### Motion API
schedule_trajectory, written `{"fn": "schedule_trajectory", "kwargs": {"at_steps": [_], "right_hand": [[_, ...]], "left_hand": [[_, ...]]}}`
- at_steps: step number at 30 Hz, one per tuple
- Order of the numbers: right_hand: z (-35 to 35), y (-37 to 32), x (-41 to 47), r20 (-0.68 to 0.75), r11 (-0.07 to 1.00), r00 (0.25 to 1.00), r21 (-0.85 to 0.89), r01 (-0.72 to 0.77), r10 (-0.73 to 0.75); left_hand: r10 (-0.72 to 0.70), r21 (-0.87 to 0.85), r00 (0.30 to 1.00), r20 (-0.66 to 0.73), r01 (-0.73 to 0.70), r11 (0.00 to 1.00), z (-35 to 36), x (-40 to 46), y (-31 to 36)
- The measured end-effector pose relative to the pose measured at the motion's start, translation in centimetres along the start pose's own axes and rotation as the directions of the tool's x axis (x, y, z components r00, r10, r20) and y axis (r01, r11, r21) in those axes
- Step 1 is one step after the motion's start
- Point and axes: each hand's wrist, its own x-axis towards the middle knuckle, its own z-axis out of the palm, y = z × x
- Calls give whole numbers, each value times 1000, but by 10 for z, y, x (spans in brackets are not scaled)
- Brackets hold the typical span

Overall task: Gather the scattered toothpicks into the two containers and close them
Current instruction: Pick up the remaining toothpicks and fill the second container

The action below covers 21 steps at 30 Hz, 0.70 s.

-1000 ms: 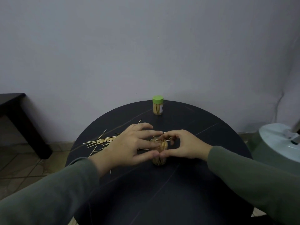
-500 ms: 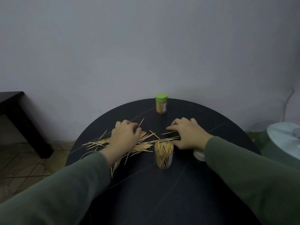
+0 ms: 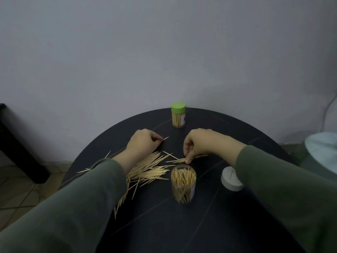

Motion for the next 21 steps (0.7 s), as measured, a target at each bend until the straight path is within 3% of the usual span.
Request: {"fn": "schedule_trajectory", "kwargs": {"at_steps": [3, 7, 10, 13, 21], "right_hand": [[2, 4, -2, -28, 999, 999, -10, 39, -39], [10, 9, -3, -104, 997, 992, -33, 66, -69], [16, 13, -5, -160, 998, 985, -23, 65, -67], [20, 13, -10, -211, 997, 974, -31, 74, -79], [27, 2, -24, -305, 945, 939, -321, 58, -161]], "left_hand": [[68, -66, 997, 33, -66, 996, 3, -1, 3], [202, -93, 960, 192, -187, 978, -3, -7, 11], [321, 95, 895, 310, -365, 926, -12, -15, 10], [394, 251, 878, 271, -460, 852, -15, -25, 6], [425, 387, 888, 174, -458, 800, -11, -45, 14]]}}
